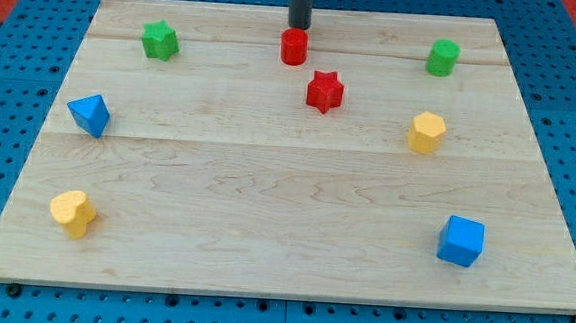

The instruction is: Move the green circle diagonally left of the yellow hexagon

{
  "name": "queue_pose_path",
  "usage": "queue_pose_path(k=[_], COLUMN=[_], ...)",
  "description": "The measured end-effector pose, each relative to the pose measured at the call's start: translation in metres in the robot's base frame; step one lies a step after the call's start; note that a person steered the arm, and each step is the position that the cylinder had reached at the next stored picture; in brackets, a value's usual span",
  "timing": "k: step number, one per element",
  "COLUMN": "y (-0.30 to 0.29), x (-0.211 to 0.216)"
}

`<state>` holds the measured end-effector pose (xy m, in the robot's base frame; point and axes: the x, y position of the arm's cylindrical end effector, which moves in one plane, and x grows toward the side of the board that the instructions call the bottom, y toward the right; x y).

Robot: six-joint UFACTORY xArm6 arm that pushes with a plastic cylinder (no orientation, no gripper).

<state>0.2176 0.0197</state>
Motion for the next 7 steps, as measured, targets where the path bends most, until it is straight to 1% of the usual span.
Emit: queue_pose_path(k=[1,2,3,4,6,7], y=[0.057,0.130,0.173,0.153,0.225,0.181], x=[-0.007,0.006,0.028,0.059,0.056,0.091])
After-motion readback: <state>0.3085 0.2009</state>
